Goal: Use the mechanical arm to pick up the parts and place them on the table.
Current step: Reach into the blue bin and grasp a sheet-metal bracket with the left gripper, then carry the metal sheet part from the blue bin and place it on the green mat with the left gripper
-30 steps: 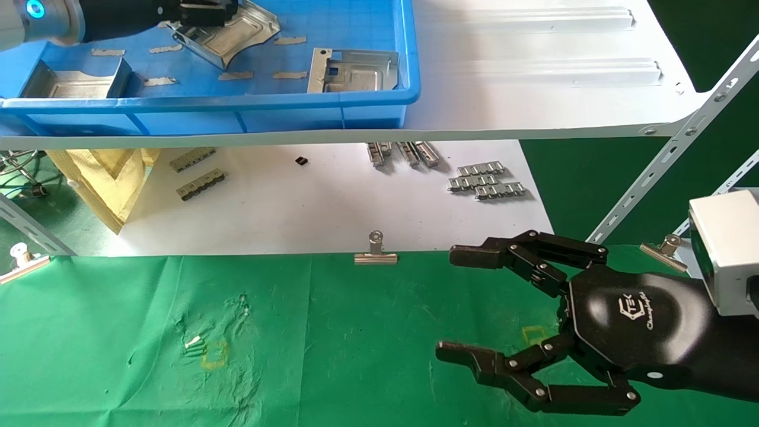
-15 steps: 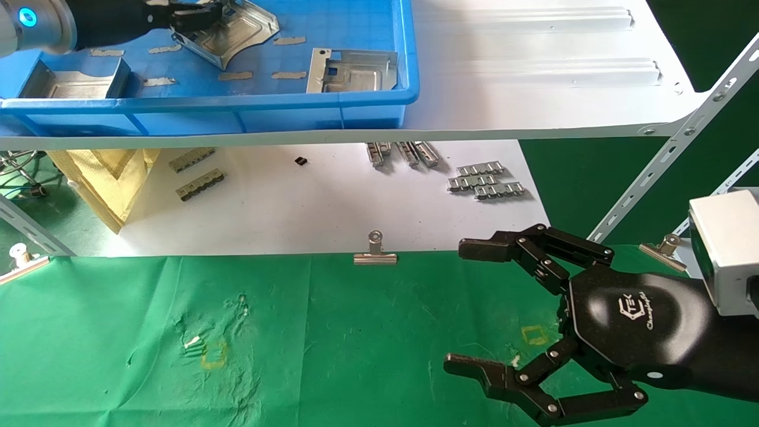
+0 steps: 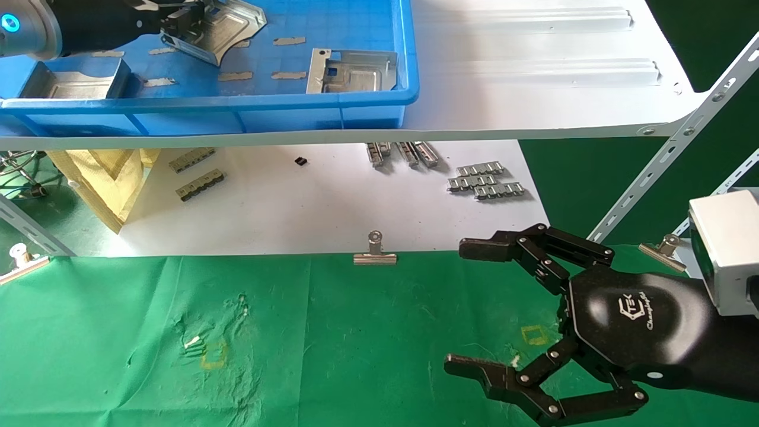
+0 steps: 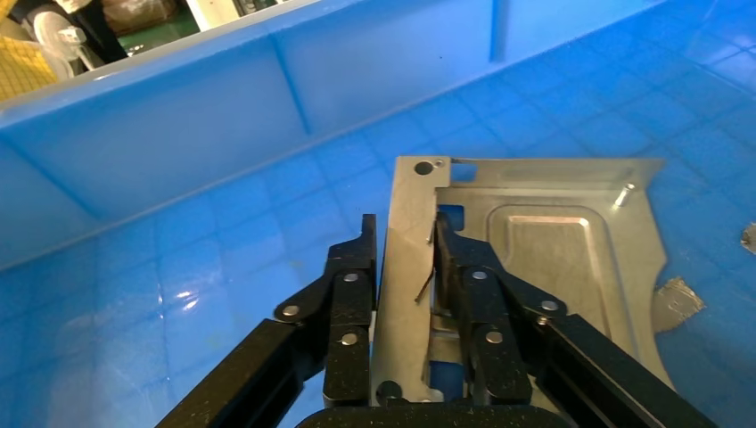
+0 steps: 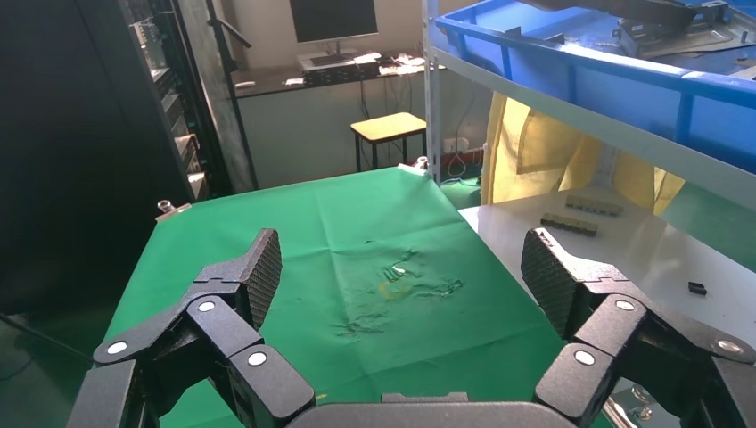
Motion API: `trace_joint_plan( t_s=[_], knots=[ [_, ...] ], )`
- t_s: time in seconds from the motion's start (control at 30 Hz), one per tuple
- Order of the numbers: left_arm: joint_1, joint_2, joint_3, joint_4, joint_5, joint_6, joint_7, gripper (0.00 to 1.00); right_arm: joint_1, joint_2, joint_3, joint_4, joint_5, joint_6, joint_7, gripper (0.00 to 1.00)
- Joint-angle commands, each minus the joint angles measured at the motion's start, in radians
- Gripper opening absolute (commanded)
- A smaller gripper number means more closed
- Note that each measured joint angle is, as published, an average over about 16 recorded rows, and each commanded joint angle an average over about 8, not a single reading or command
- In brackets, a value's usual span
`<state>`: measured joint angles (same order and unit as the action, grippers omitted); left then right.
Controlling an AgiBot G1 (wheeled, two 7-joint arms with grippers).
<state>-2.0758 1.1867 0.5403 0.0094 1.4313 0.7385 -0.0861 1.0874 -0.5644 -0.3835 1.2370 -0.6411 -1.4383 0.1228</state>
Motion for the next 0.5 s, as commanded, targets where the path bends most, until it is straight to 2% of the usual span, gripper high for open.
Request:
trace_joint_plan(
  t_s=[0.03,0.5],
  knots=[
    [0.003,-0.004,-0.001,0.000,-0.001,0.002,-0.004,0.00,0.000,0.000,0.000,0.000,0.000,0.000,0.000,1.00],
    [-0.010,-0.047,-0.041,-0.044,-0.059,0.145,0.031,0.00,0.000,0.000,0.000,0.000,0.000,0.000,0.000,1.00]
  ],
)
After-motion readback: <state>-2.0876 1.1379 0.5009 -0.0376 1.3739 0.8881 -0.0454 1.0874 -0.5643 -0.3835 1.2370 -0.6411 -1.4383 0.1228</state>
